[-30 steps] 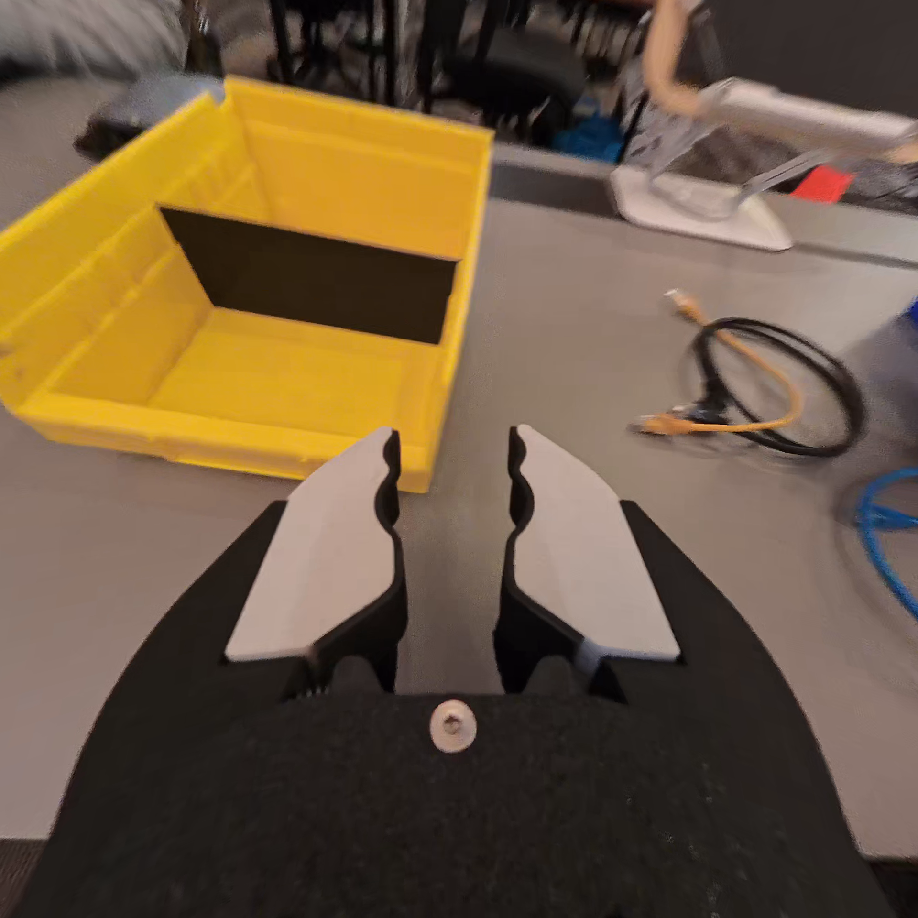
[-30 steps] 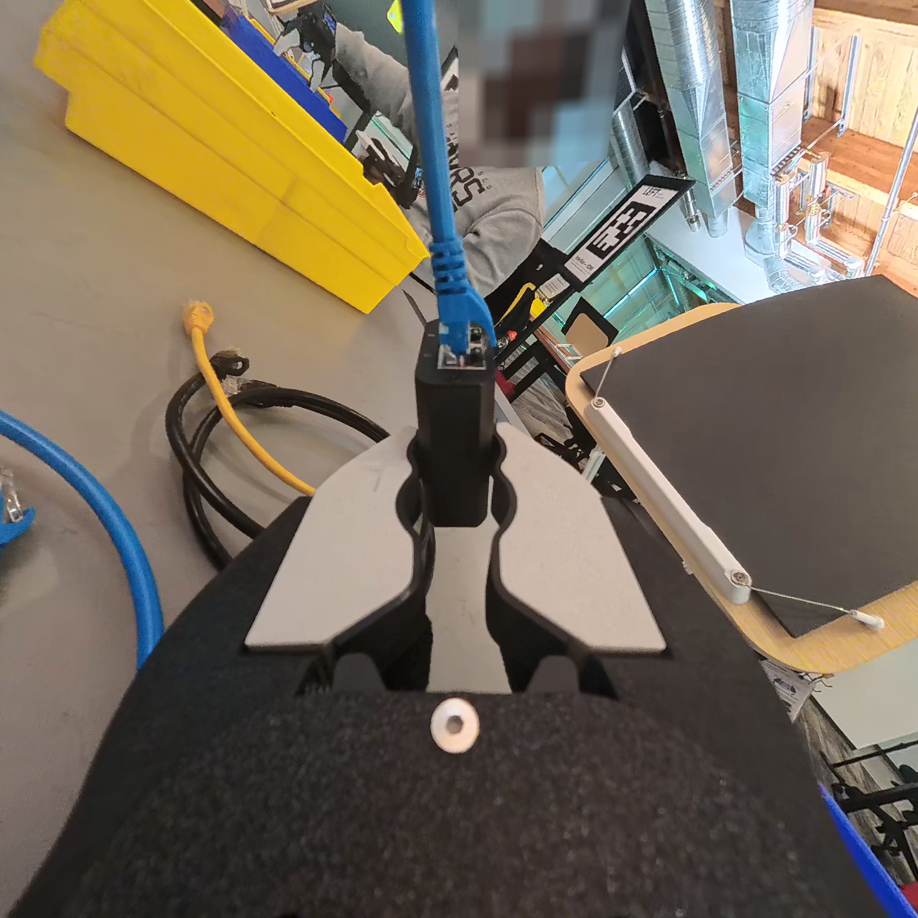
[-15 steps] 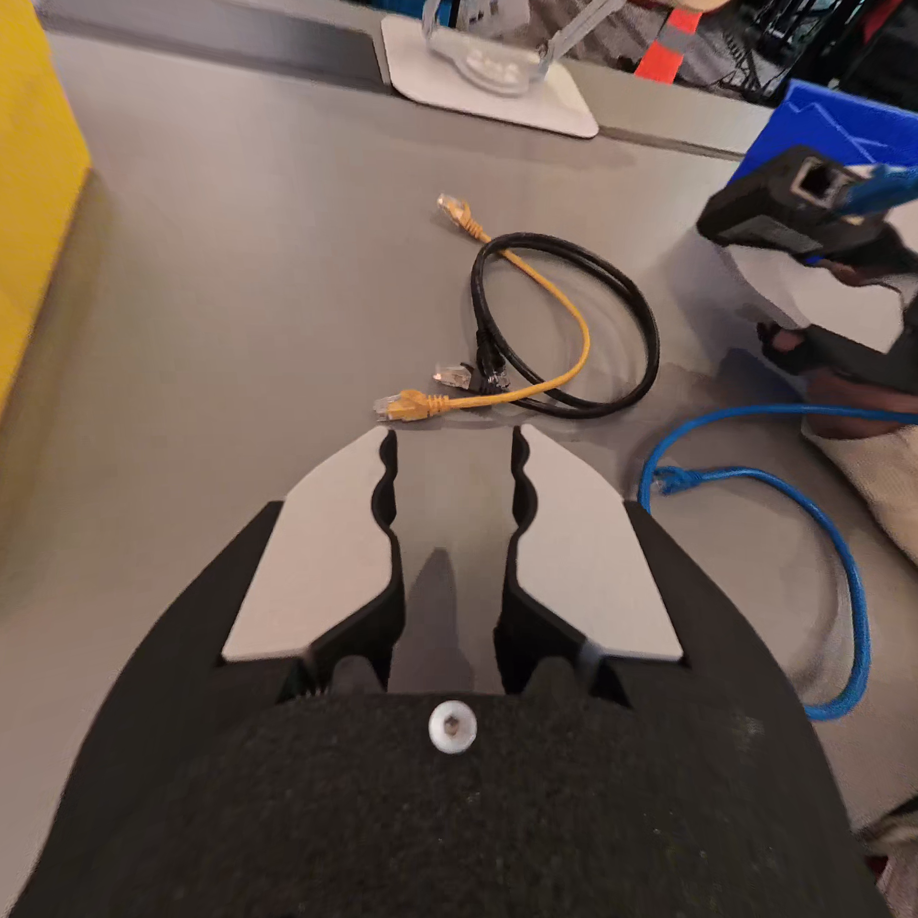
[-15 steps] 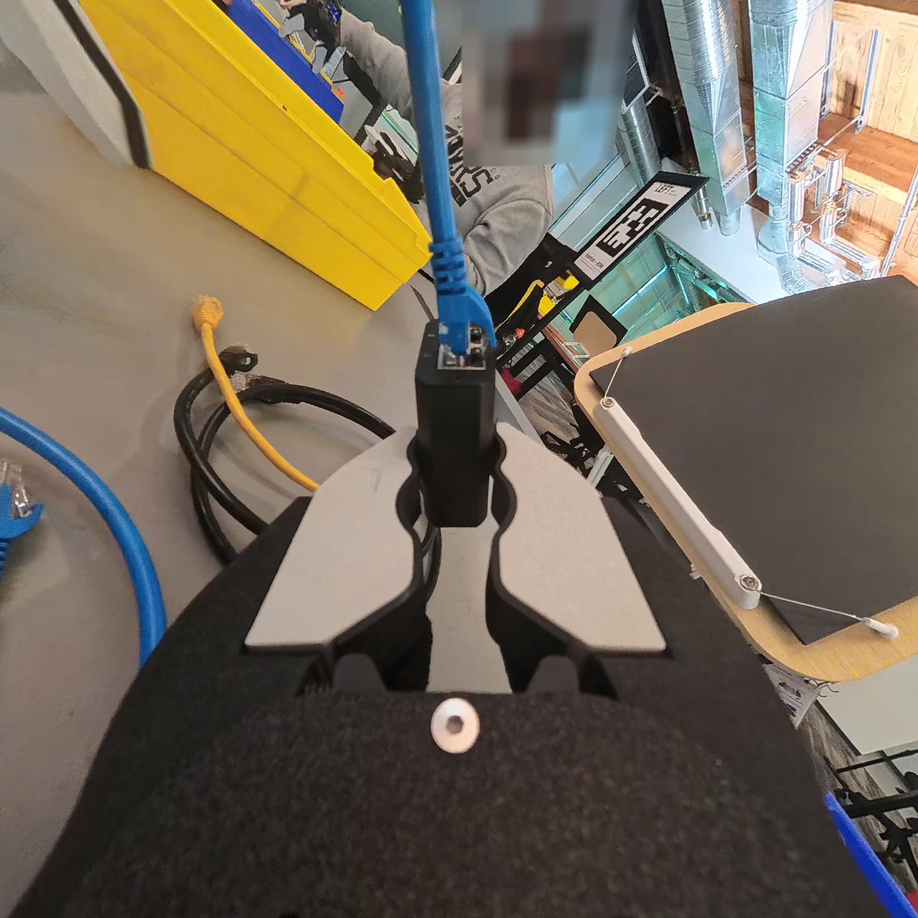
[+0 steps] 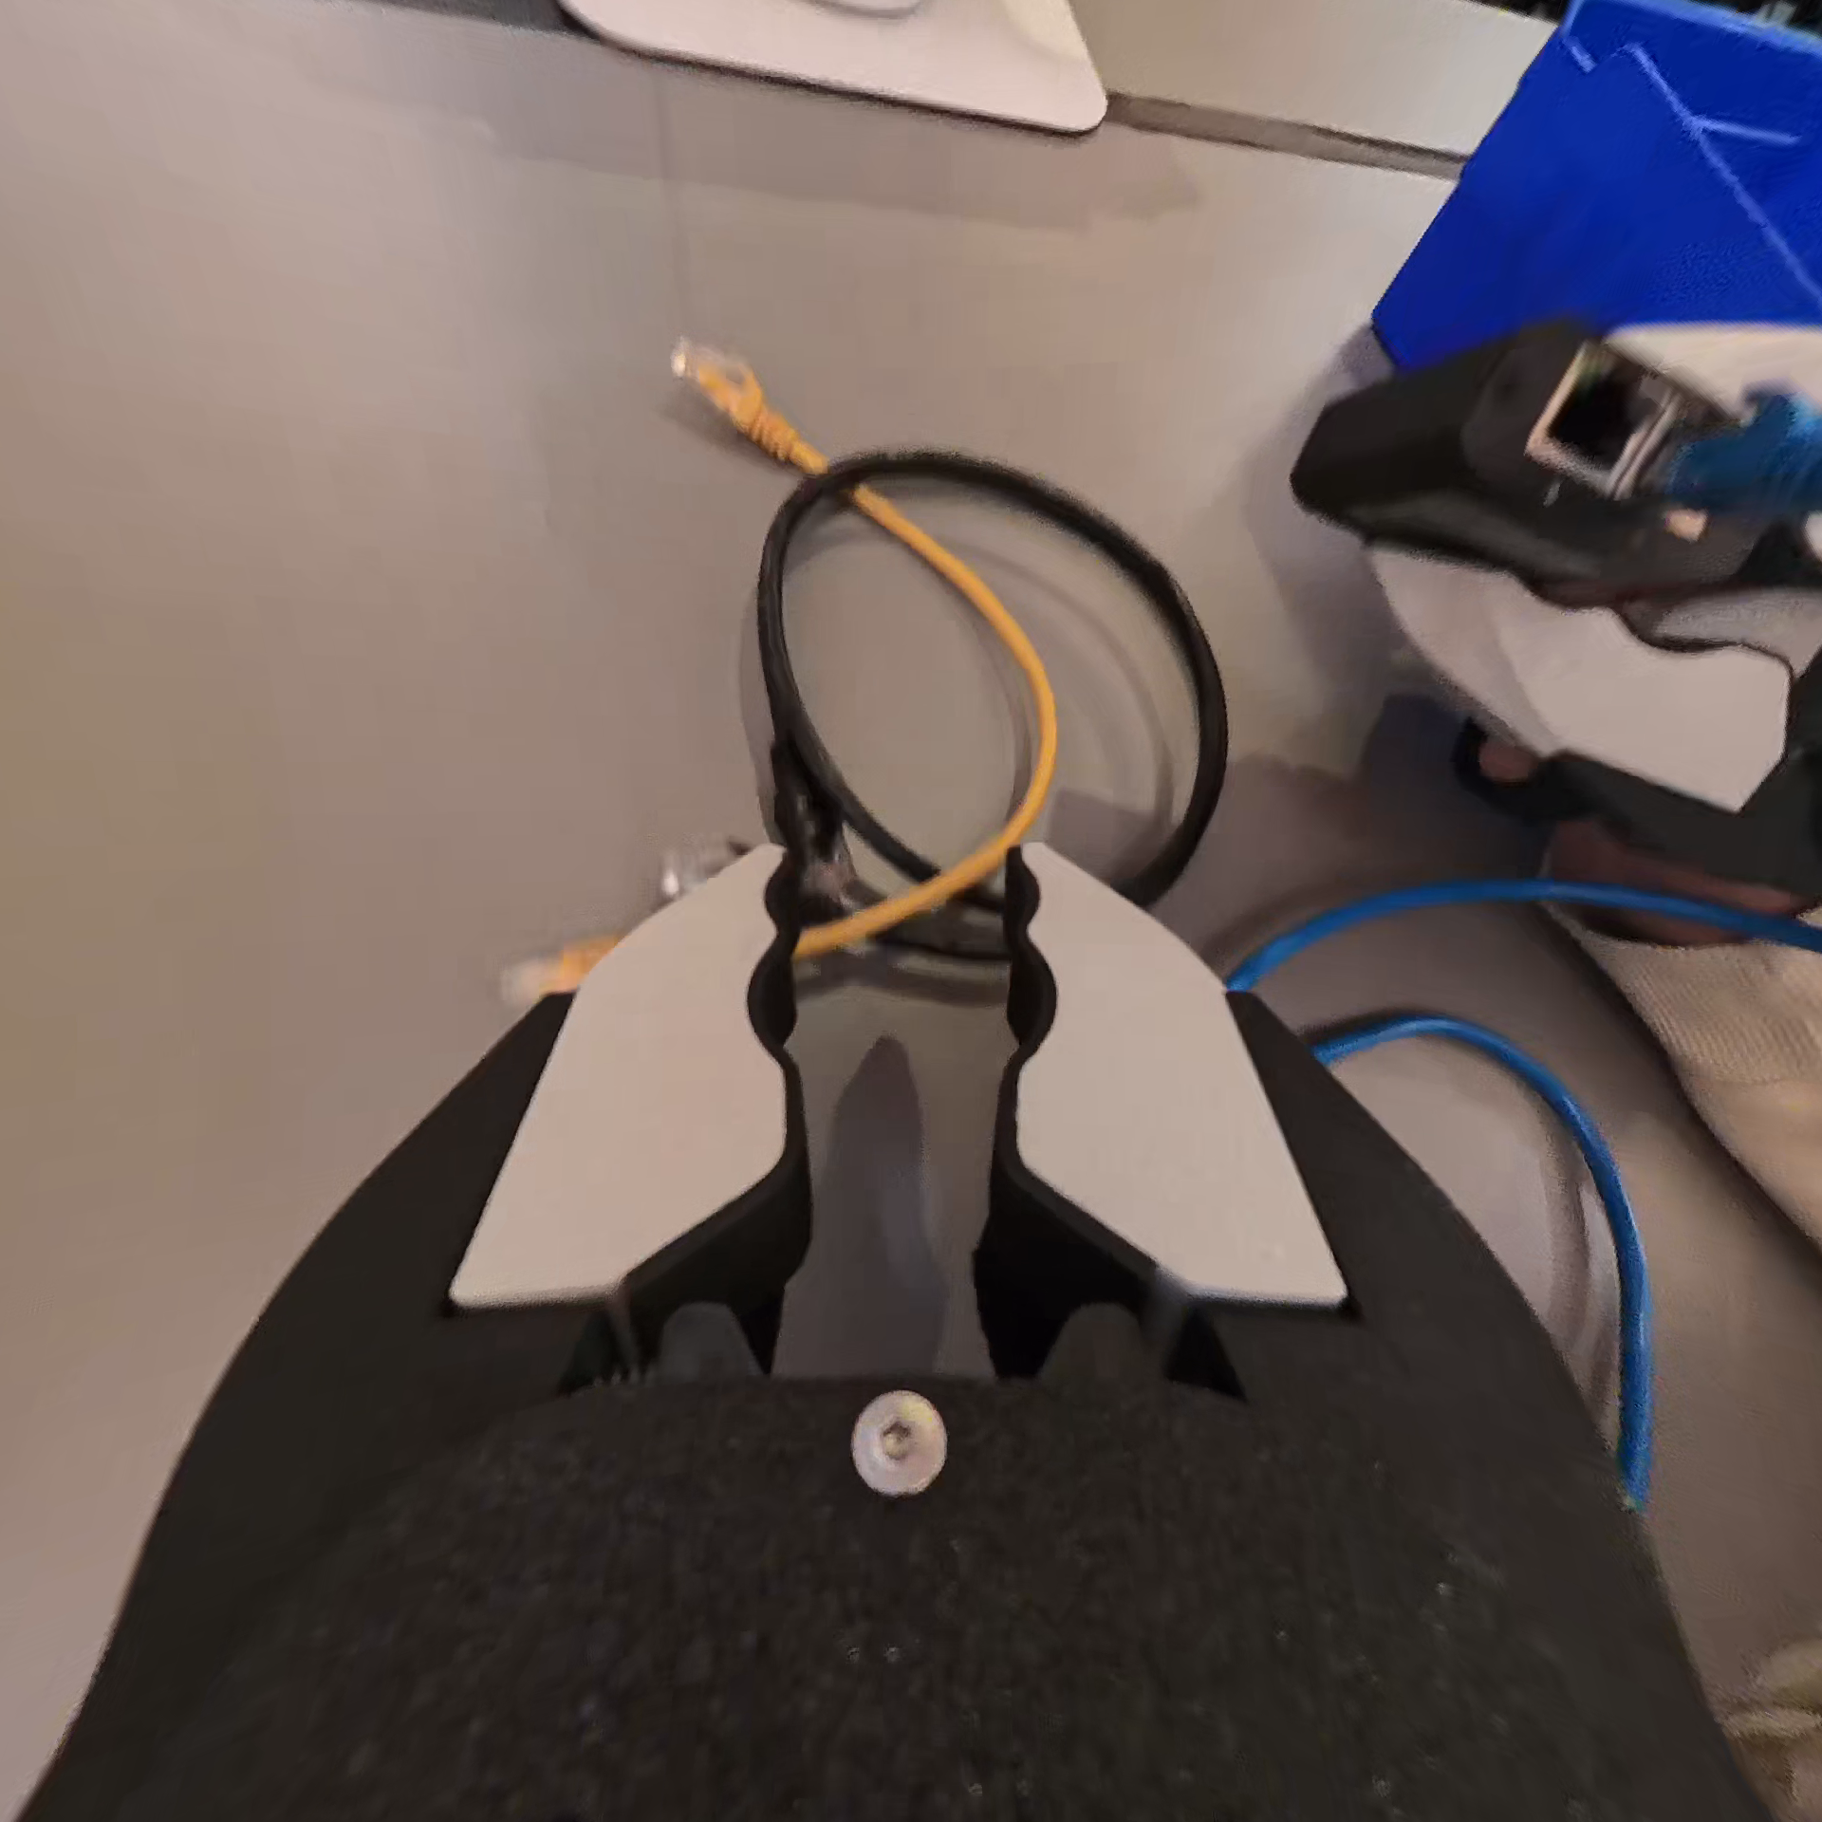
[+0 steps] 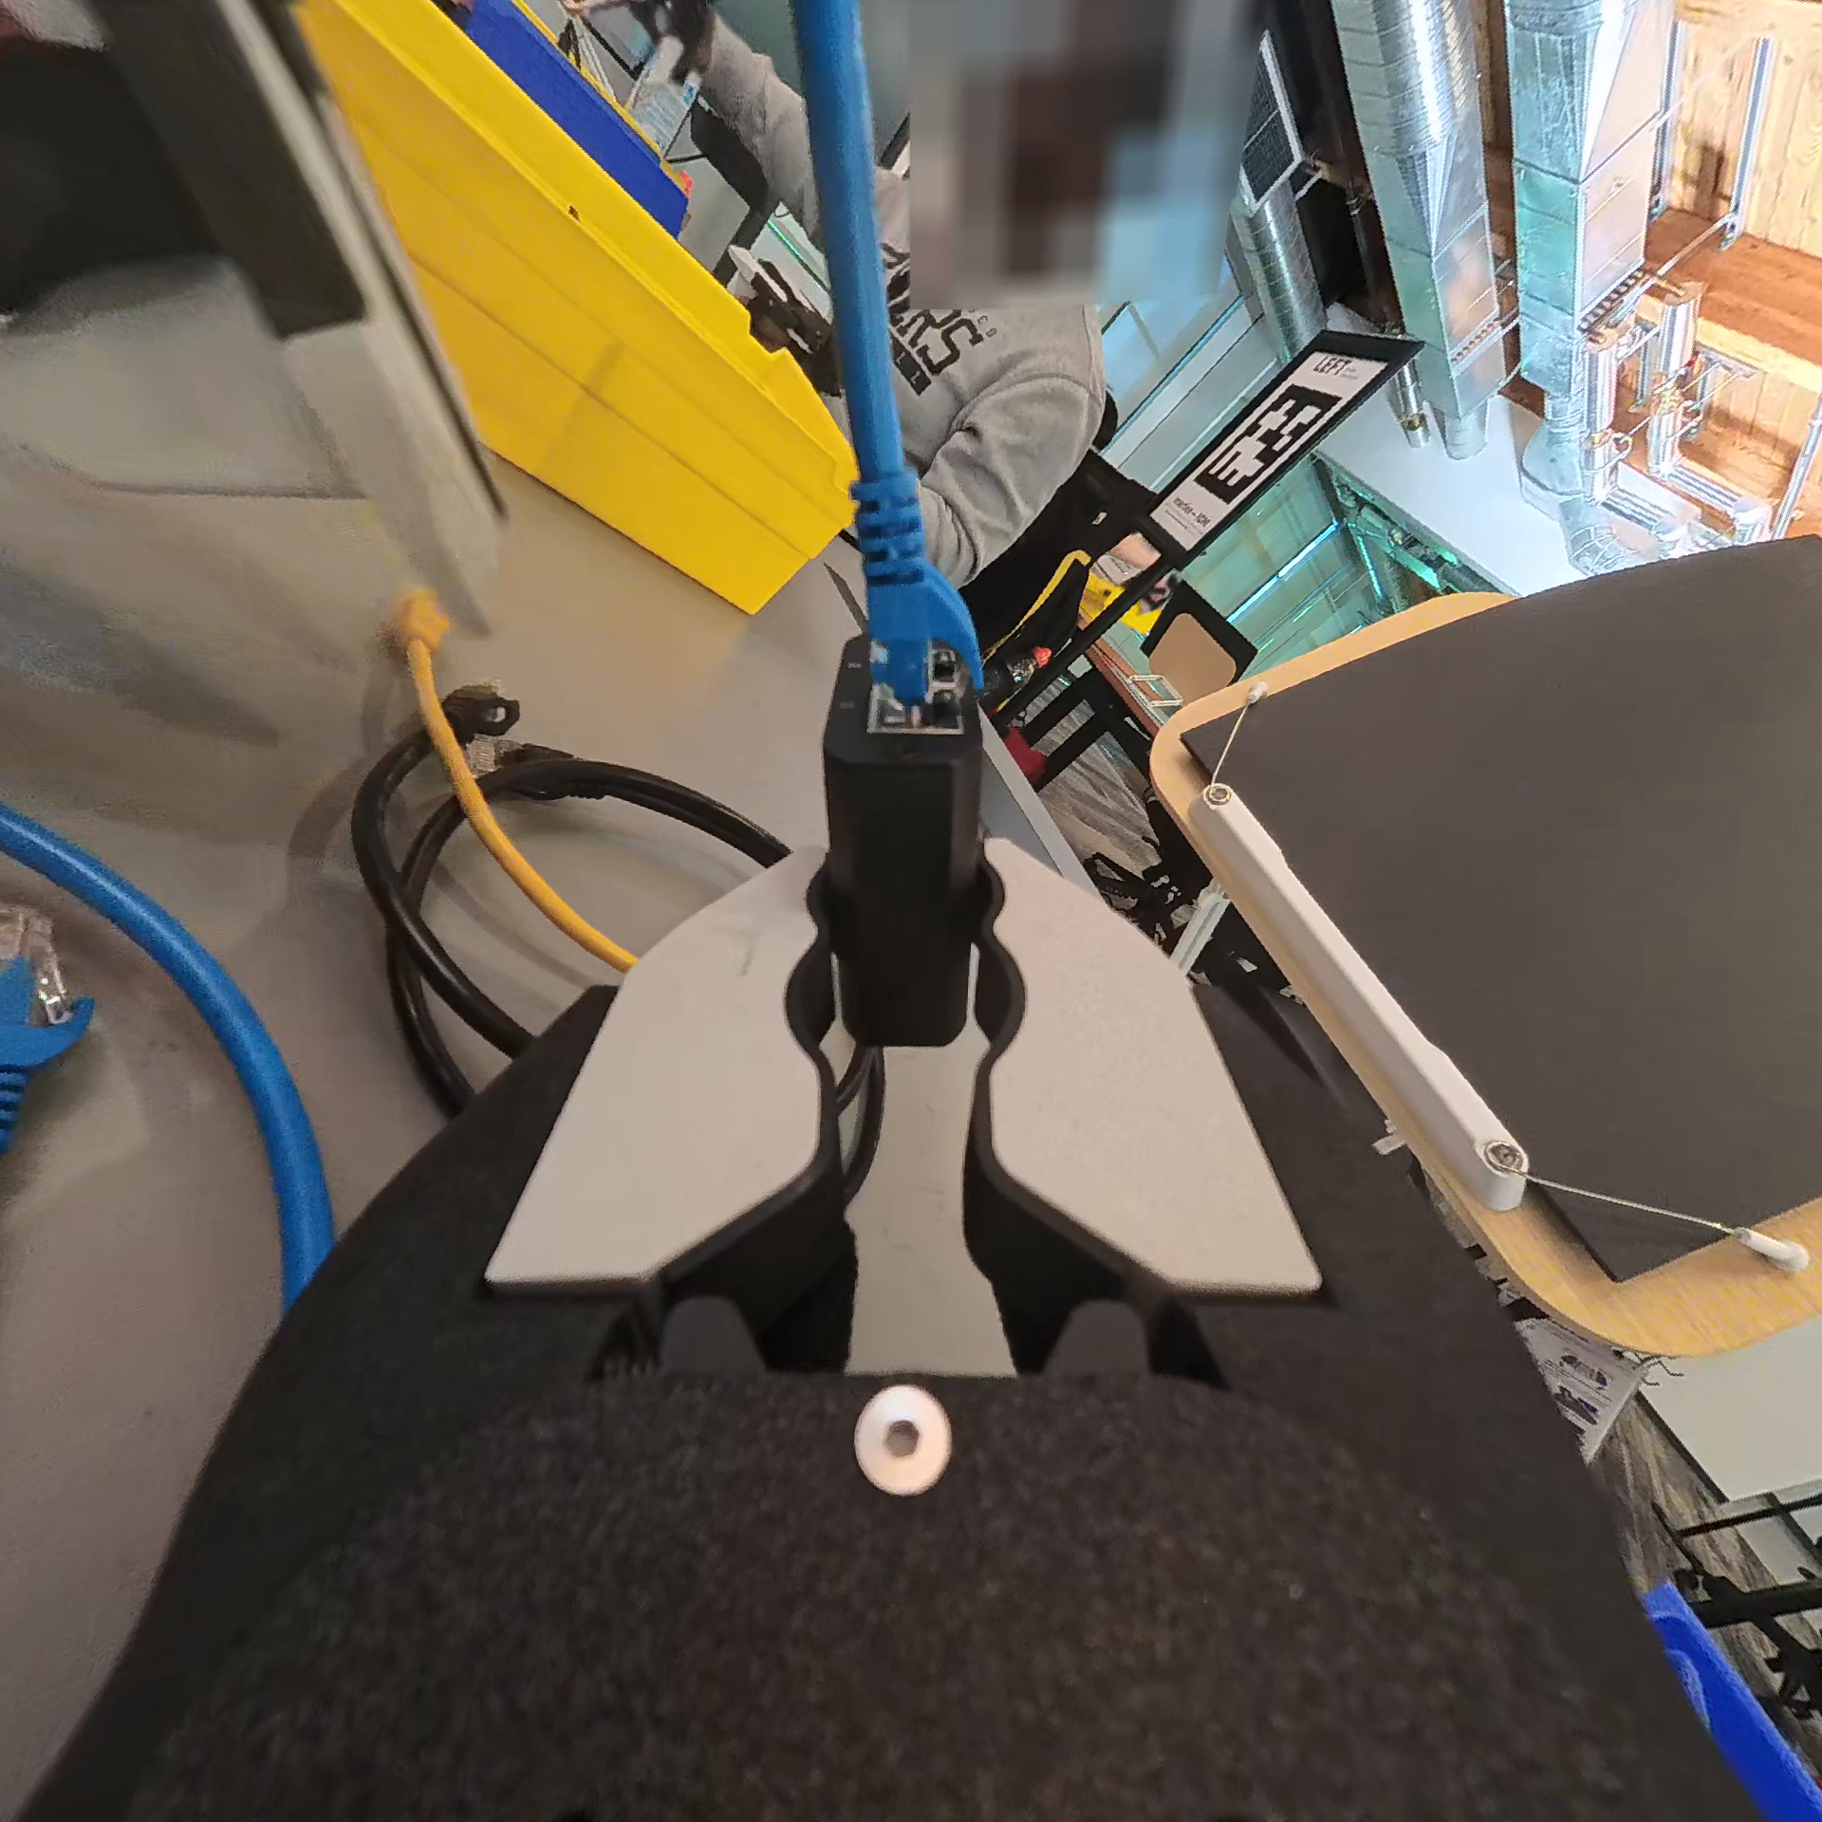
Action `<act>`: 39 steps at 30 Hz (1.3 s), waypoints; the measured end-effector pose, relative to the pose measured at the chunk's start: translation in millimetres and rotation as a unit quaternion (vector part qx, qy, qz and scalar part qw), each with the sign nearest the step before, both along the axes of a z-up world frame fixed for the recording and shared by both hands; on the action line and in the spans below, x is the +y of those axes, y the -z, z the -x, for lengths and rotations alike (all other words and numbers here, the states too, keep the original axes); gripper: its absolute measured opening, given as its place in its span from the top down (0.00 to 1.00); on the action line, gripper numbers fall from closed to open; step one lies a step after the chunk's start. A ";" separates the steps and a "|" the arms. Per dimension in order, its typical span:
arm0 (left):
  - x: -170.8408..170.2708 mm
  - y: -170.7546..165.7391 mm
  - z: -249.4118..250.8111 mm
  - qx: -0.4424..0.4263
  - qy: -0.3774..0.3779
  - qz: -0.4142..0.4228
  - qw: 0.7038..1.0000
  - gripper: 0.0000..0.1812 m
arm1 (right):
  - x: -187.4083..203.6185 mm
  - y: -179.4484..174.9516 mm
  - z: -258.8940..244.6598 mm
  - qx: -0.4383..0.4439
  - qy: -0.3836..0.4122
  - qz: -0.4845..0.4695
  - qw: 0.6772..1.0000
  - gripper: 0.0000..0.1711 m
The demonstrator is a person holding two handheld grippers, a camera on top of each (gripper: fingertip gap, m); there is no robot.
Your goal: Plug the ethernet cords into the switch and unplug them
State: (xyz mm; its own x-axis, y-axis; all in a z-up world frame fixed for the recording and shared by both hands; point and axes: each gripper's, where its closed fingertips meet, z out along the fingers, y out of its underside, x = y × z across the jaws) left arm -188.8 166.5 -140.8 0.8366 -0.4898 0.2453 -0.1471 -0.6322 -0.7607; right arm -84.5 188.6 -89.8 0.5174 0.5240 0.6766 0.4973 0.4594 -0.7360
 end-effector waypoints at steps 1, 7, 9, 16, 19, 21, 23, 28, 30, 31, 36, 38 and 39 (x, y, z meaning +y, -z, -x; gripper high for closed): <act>10.4 -4.7 -2.9 0.008 0.009 -0.008 1.000 0.78 | -0.2 0.2 0.6 -0.001 -0.001 0.000 1.000 0.86; 86.0 11.5 -34.4 0.068 0.072 0.074 0.992 0.74 | -2.1 2.1 3.4 -0.012 -0.003 -0.005 1.000 0.86; 89.6 16.1 -52.7 0.026 0.095 0.129 0.987 0.70 | -2.0 1.9 2.9 -0.012 -0.002 -0.006 1.000 0.86; 22.0 4.9 -52.4 0.020 0.177 0.095 0.979 0.77 | -1.0 0.6 1.2 -0.004 0.000 -0.002 1.000 0.86; -0.2 15.0 -47.8 0.098 0.243 0.063 0.963 0.78 | -1.4 1.2 2.1 -0.006 -0.002 -0.001 1.000 0.86; 2.5 25.1 -43.1 0.152 0.251 0.049 0.955 0.78 | -1.6 1.2 2.6 -0.006 -0.003 -0.001 1.000 0.86; 3.3 33.0 -45.7 0.176 0.270 0.067 0.944 0.79 | -1.3 1.5 2.4 -0.007 -0.002 -0.001 1.000 0.86; -0.6 53.3 -45.8 0.225 0.307 0.119 0.917 0.94 | -0.1 1.5 0.9 -0.006 0.002 0.001 1.000 0.86; -1.2 47.9 -44.3 0.224 0.319 0.118 0.913 0.95 | 0.2 1.1 0.2 -0.003 0.003 0.001 1.000 0.86; -2.1 41.9 -44.5 0.215 0.330 0.109 0.913 0.96 | 0.3 0.9 0.1 -0.002 0.003 0.002 1.000 0.86; -41.0 -10.1 -37.5 0.075 0.470 0.145 0.868 0.97 | 0.5 -0.8 -1.1 0.008 0.001 0.005 1.000 0.86; -55.1 -28.8 -22.0 0.038 0.521 0.173 0.835 0.98 | 0.9 -2.0 -2.2 0.013 0.003 0.005 1.000 0.86; -61.7 -38.6 -14.3 0.017 0.546 0.183 0.817 0.98 | 0.8 -2.8 -2.7 0.016 0.002 0.006 1.000 0.86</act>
